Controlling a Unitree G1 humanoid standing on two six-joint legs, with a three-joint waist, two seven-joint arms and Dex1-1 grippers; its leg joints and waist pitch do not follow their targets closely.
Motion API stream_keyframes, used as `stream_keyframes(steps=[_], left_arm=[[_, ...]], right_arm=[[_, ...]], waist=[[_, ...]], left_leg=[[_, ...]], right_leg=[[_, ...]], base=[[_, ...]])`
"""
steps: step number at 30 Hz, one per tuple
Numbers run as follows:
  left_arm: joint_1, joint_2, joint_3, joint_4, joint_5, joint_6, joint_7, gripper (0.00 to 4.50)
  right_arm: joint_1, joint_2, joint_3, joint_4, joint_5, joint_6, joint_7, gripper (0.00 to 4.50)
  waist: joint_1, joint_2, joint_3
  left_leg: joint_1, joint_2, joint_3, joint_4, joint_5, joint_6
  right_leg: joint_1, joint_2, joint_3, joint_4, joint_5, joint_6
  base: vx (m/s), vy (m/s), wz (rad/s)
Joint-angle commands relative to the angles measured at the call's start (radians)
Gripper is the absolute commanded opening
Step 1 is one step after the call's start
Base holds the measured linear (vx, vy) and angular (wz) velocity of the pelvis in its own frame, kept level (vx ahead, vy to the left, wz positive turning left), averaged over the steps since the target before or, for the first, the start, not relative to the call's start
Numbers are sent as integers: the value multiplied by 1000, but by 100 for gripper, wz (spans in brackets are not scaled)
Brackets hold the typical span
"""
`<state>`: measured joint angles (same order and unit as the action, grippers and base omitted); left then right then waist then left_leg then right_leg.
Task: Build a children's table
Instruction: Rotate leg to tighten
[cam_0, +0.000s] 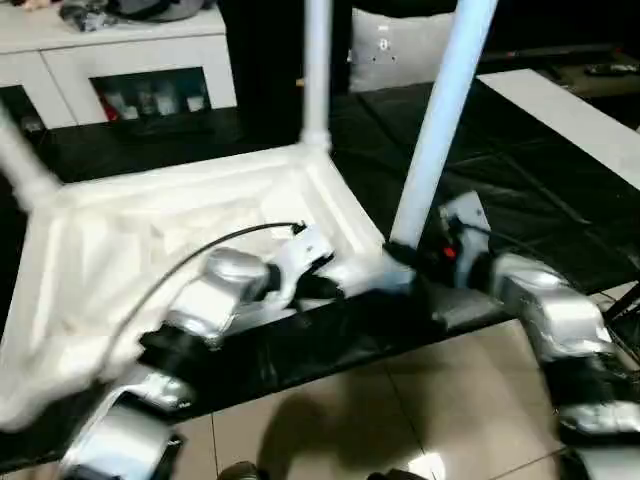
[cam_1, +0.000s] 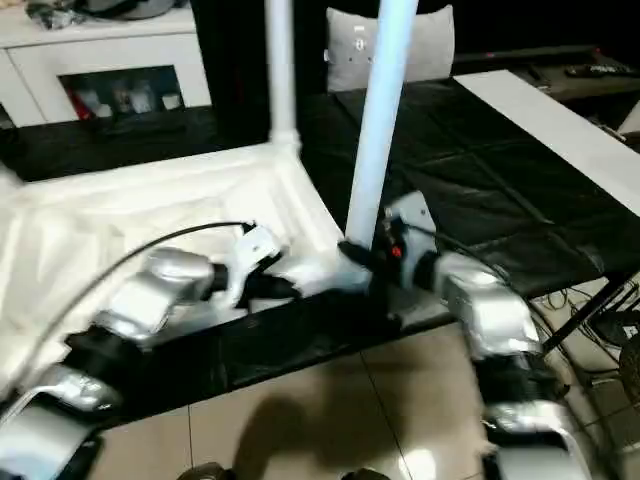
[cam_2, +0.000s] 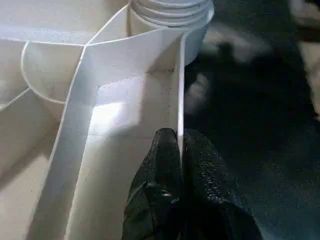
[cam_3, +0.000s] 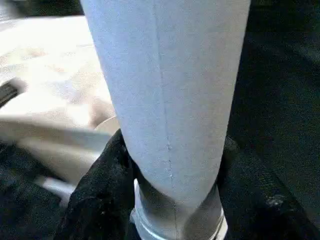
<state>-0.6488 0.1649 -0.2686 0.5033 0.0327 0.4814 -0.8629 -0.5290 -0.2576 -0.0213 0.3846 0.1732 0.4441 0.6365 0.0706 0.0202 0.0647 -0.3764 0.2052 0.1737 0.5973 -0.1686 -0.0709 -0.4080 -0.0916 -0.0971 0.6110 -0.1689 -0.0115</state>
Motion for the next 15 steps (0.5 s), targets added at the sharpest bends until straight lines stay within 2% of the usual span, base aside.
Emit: stream_keyframes(steps=[1, 2, 4, 6, 7, 11, 13, 15], left_arm=[[-43, -66, 23, -47, -42, 2, 41, 0], [-41, -71, 20, -54, -41, 3, 38, 0], [-36, -65, 9, -65, -35, -1, 28, 0], [-33, -53, 4, -68, -30, -10, 21, 0], [-32, -38, -1, -65, -24, -29, 13, 0], [-19, 13, -17, -63, -15, -70, -41, 0], [-18, 29, -21, -57, -13, -88, -61, 0], [-16, 49, -31, -54, -11, -111, -91, 0]], right_arm=[[1, 61, 55, 40, -1, -7, -7, 230], [-1, 67, 50, 49, 0, -21, -13, 251], [-2, 76, 35, 51, 20, -31, -12, 264], [2, 76, 30, 41, 27, -39, -5, 274], [7, 70, 29, 32, 24, -46, 1, 299], [39, 14, 35, -4, 34, -84, 107, 320], [50, -11, 35, -16, 42, -92, 146, 353], [57, -40, 40, -26, 41, -103, 183, 358]], waist=[[5, -13, -69], [6, -13, -70], [5, -11, -72], [4, -10, -71], [3, -9, -71], [3, -8, -66], [5, -8, -68], [7, -7, -67]], left_leg=[[6, 11, -3, -66, -206, 31], [5, 12, -4, -67, -198, 37], [4, 14, -4, -68, -180, 50], [5, 14, -4, -68, -185, 55], [5, 15, -4, -68, -186, 55], [6, 15, -4, -71, -218, 54], [6, 16, -4, -70, -212, 58], [6, 17, -5, -70, -207, 62]], right_leg=[[54, -54, 44, -94, -344, -163], [55, -53, 44, -93, -327, -163], [56, -50, 45, -87, -267, -179], [57, -51, 45, -85, -253, -189], [57, -51, 45, -86, -253, -190], [57, -52, 46, -92, -292, -176], [59, -52, 47, -90, -281, -177], [57, -52, 46, -88, -266, -185]], base=[[0, 0, 0], [0, 0, 0], [0, 0, 0], [0, 0, 0], [0, 0, 0], [0, 0, 0], [0, 0, 0], [0, 0, 0]])
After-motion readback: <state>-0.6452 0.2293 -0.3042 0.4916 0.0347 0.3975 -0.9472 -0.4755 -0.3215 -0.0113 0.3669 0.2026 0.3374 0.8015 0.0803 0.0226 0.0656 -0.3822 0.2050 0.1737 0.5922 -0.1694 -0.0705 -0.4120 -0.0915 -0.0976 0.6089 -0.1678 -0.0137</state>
